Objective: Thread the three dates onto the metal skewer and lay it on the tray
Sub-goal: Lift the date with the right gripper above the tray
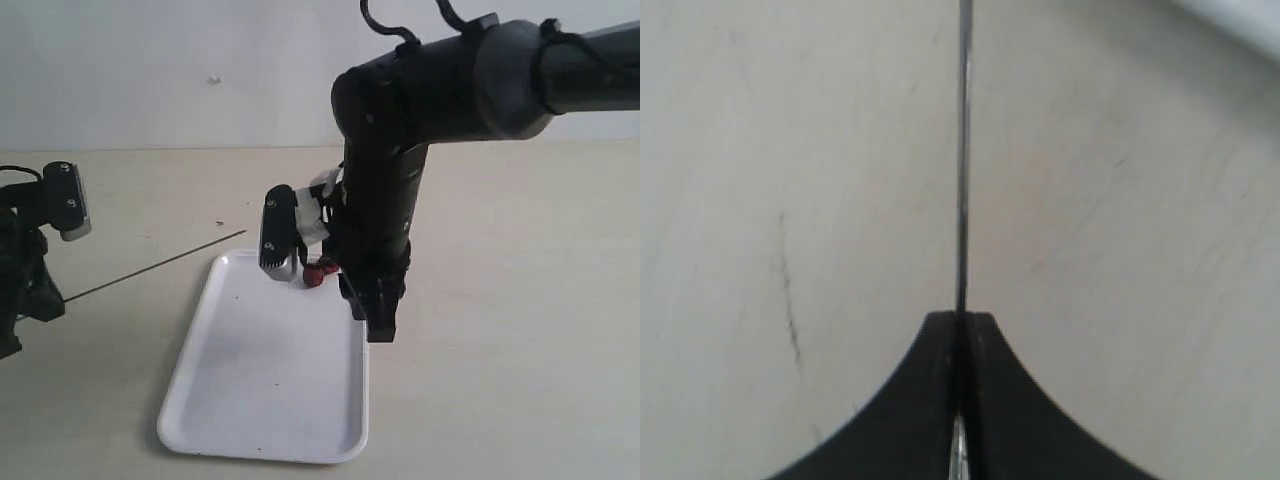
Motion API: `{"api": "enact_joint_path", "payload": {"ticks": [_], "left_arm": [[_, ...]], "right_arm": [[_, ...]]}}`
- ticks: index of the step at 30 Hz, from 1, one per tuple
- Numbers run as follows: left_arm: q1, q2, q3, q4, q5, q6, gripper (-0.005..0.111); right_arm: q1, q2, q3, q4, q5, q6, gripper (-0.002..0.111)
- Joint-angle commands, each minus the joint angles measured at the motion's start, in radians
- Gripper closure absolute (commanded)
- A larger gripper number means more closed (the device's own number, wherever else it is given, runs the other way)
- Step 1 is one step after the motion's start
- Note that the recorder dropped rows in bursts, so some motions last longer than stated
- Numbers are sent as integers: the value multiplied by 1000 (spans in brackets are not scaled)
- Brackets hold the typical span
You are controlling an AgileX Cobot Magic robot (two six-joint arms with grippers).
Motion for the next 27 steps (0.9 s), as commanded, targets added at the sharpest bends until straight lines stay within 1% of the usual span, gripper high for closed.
{"api": "enact_joint_path", "payload": {"ticks": [1,4,6,10,14,18,24,27], "left_arm": [[1,-2,3,-239,42,244,107],[-1,-2,3,-318,61,326,107],[-3,-2,3,-342,76,351,107],[-3,-2,3,-343,134,403,107],[-7,-2,3,-343,157,438,107],[-29,-2,3,-345,142,460,107],[-29,-2,3,-354,98,462,107],[-29,-2,3,-359,94,462,107]], "right_arm": [[1,-77,-3,-17,59,49,77],[1,-114,-3,-17,75,63,77],[1,-133,-3,-17,77,67,77],[1,-159,-3,-17,79,67,77],[1,-167,-3,-17,79,67,77],[1,-169,-3,-10,79,69,77],[1,-169,-3,-9,84,140,77],[1,-169,-3,-1,82,133,77]]}}
